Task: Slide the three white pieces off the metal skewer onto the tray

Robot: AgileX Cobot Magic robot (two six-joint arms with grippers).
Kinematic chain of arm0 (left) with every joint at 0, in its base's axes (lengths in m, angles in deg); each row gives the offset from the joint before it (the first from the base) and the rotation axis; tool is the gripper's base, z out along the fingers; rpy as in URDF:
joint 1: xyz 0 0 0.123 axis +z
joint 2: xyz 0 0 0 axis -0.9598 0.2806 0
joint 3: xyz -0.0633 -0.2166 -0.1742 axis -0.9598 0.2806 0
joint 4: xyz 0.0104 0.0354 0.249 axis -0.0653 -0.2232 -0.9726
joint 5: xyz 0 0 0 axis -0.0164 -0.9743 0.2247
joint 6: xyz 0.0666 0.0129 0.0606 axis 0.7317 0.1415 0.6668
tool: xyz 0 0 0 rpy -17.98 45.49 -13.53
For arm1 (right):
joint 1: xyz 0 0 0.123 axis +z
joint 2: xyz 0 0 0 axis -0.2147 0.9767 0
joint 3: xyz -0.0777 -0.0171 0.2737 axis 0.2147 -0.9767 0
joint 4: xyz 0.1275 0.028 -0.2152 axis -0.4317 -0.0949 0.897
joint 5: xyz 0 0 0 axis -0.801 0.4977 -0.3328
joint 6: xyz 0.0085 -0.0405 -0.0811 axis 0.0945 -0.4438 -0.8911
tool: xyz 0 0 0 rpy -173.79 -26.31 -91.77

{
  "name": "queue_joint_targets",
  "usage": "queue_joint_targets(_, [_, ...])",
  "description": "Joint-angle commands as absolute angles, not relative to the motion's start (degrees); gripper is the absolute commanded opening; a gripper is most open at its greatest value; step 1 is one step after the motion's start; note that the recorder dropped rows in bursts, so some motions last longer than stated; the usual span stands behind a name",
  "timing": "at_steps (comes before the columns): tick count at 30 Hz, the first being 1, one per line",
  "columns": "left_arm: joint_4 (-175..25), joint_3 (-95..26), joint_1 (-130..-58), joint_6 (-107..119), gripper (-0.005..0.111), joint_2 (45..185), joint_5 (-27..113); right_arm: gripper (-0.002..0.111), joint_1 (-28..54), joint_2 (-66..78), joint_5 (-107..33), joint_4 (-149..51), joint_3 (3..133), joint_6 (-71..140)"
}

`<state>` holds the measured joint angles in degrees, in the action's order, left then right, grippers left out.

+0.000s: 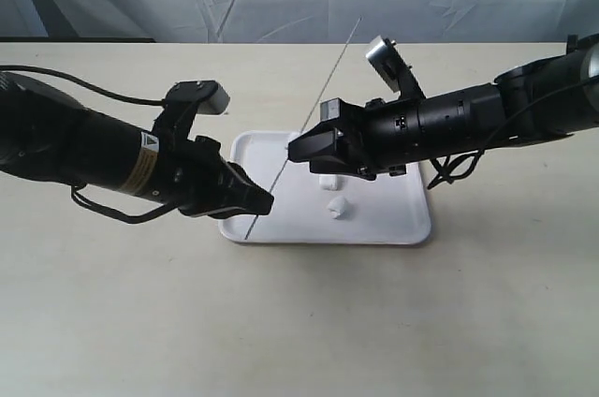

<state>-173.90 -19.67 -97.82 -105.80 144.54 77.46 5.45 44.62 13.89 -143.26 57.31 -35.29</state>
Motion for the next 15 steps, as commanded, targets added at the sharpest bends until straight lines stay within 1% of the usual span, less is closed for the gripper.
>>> queue_joint_targets(1, [-173.41, -20.01, -97.89, -106.07, 0.000, 144.75, 79.43, 0.045, 5.44, 44.48, 15.17, -146.55, 57.26, -36.73])
queue_joint_targets(8, [-172.35, -20.01, -97.89, -105.85, 0.000, 144.75, 82.78, 0.044, 5.44, 44.48, 15.06, -147.82, 57.37, -36.73])
queue_joint_targets(9, [-172.35, -20.01, -97.89, -105.85, 0.000, 144.75, 82.78, 0.042, 5.44, 44.48, 15.06, -147.82, 57.37, -36.73])
queue_joint_targets(10, [-172.35, -20.01, -97.89, -105.85, 0.000, 144.75, 82.19, 0.034, 5.44, 44.48, 15.17, -147.82, 57.37, -36.73])
queue_joint_targets(12, [-172.35, -20.01, -97.89, -105.85, 0.000, 144.75, 81.21, 0.026, 5.44, 44.48, 15.28, -147.82, 57.37, -36.73])
queue_joint_targets(15, [-172.35, -20.01, -97.89, -105.41, 0.000, 144.75, 79.69, 0.024, 5.44, 44.48, 15.28, -147.82, 57.37, -36.73])
